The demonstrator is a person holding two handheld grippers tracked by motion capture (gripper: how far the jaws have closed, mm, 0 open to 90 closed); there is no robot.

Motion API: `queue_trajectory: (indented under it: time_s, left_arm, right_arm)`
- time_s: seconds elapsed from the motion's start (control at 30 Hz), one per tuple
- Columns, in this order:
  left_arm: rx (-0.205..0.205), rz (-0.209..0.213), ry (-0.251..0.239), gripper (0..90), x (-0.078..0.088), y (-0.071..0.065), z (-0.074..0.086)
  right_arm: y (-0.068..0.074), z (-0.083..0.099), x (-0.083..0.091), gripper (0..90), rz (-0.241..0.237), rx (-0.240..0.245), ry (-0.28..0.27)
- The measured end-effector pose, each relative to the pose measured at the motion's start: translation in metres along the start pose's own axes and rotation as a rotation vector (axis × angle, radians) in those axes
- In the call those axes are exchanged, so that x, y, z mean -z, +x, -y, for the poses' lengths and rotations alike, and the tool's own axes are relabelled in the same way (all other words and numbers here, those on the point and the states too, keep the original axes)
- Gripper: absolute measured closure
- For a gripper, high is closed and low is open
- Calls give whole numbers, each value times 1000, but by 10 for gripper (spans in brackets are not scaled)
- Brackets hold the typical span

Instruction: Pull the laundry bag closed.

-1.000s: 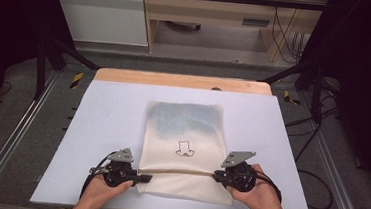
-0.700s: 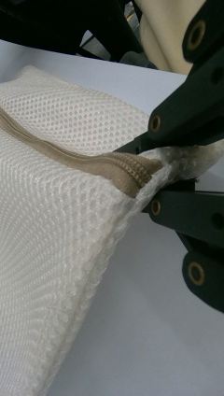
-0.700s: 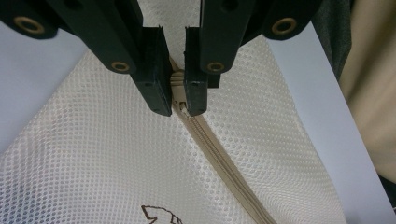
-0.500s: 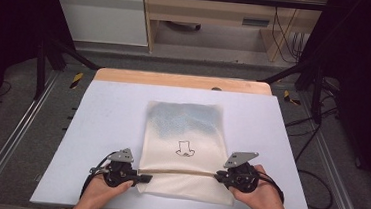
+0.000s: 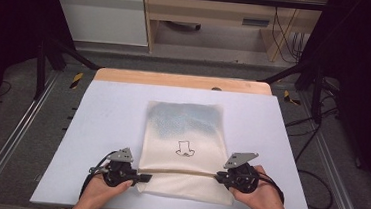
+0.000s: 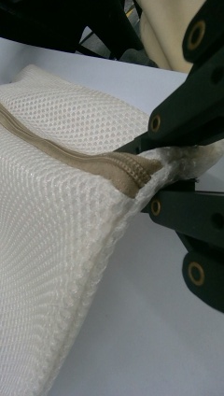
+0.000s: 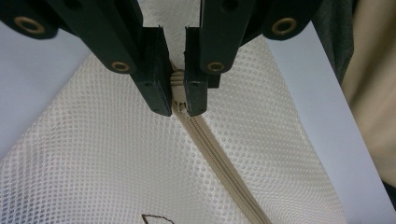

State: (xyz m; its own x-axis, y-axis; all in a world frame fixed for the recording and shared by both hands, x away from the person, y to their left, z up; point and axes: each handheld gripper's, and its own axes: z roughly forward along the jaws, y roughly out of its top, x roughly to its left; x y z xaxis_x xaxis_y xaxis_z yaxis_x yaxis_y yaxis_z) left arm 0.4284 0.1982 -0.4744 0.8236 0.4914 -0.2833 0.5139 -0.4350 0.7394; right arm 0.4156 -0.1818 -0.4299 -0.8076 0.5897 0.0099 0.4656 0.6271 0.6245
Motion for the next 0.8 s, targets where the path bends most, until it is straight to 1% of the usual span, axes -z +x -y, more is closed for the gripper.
queue_trajectory:
  time_s: [0.13,0.27,0.33,0.37,0.43,0.63,0.8]
  left_arm:
    - [1,-3,-2,846,0,0,0]
    - [3,-11,-8,846,1,1,0]
    - [1,-12,-6,846,1,1,0]
    - [1,-12,-5,846,1,1,0]
    - [1,-12,-6,846,1,1,0]
    - [-3,-25,-7,846,2,0,0]
    - [-6,-21,-4,846,2,0,0]
  right_arm:
    - [0,0,1,819,-3,5,1]
    - [-2,2,1,819,1,-6,2]
    - [-2,3,2,819,-1,-6,1]
    - [-2,3,1,819,-1,2,-2]
    - [-2,4,1,819,-2,-2,-2]
    - [-2,5,0,819,-1,-2,4]
    - [-3,7,1,819,3,-9,7]
